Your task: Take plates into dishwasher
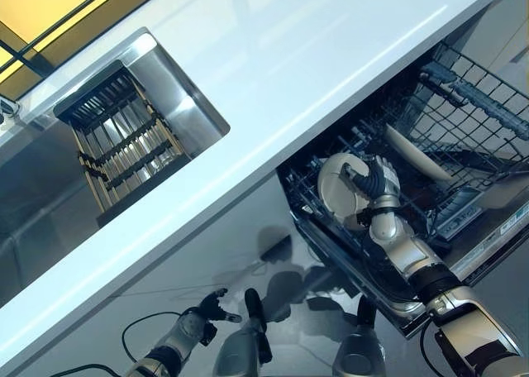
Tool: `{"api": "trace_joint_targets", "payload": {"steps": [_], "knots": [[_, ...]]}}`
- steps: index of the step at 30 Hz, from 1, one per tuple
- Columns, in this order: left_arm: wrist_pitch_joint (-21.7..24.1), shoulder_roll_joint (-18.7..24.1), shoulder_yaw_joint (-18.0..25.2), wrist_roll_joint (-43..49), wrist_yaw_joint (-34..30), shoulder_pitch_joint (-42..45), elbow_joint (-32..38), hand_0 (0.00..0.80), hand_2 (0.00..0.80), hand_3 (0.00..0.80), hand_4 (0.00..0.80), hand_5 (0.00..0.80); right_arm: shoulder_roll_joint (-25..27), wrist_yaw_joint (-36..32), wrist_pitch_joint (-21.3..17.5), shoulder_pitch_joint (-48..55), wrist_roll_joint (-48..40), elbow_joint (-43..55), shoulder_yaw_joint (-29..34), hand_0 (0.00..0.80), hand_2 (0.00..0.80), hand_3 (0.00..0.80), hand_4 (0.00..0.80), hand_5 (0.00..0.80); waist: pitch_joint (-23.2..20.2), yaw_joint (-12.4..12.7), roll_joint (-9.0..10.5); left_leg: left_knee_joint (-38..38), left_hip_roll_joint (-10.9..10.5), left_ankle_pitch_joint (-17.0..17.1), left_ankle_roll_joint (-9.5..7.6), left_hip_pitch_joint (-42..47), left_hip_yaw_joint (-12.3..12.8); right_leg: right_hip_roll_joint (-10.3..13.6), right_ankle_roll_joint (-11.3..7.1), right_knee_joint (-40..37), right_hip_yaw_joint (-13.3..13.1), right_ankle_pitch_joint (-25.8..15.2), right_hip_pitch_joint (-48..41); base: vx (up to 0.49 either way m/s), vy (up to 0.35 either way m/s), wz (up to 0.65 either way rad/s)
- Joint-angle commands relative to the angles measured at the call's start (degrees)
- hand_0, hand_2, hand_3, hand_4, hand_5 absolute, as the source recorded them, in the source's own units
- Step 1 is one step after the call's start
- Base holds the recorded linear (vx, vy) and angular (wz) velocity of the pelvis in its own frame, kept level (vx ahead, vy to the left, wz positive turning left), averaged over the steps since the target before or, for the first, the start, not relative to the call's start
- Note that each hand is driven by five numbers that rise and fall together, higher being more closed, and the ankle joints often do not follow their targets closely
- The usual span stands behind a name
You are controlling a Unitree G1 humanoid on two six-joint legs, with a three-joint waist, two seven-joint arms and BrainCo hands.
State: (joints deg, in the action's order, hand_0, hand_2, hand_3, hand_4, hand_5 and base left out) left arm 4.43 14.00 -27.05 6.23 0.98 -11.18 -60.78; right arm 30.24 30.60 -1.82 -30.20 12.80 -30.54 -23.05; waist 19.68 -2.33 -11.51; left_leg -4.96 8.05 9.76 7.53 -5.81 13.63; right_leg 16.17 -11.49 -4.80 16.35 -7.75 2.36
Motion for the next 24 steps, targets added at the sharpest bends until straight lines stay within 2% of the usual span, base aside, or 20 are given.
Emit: {"api": "trace_joint_targets", "payload": {"steps": [1, 10, 24], "knots": [[1.34, -0.21, -3.52, -1.67, 0.79, -3.17, -0.93, 0.0, 0.0, 0.0, 0.0, 0.0, -1.93, -0.86, 0.98, -2.48, 0.44, -3.49, -3.11, 0.8, 0.8, 0.8, 0.8, 0.8, 2.07, 1.63, -0.54, -0.04, -4.48, -2.35, -2.72, -1.61, -1.97, 2.37, 3.0, 11.06, -2.73, 5.44, 5.73, 0.002, 0.035, 0.02], [1.99, -0.03, -2.94, -1.95, 0.88, -2.63, -1.31, 0.0, 0.0, 0.0, 0.0, 0.0, -4.15, -4.43, -0.85, -0.79, -0.23, -3.22, -4.73, 0.8, 0.8, 0.8, 0.8, 0.8, 2.04, 1.75, -0.21, -0.04, -4.57, -2.23, -2.66, -1.55, -1.98, 2.88, 2.8, 11.57, -2.49, 5.07, 6.04, 0.005, 0.015, 0.01], [-0.26, 0.5, -1.57, -0.74, 1.52, -3.21, -0.16, 0.0, 0.0, 0.0, 0.0, 0.0, -8.06, -11.73, -2.47, 3.7, -5.22, 3.58, -6.95, 0.8, 0.8, 0.8, 0.8, 0.8, 2.07, 1.32, 3.22, -0.04, -3.37, -1.98, -2.63, -1.44, -1.74, 1.82, 2.52, 11.76, -2.48, 4.44, 6.54, -0.001, -0.011, 0.0]]}}
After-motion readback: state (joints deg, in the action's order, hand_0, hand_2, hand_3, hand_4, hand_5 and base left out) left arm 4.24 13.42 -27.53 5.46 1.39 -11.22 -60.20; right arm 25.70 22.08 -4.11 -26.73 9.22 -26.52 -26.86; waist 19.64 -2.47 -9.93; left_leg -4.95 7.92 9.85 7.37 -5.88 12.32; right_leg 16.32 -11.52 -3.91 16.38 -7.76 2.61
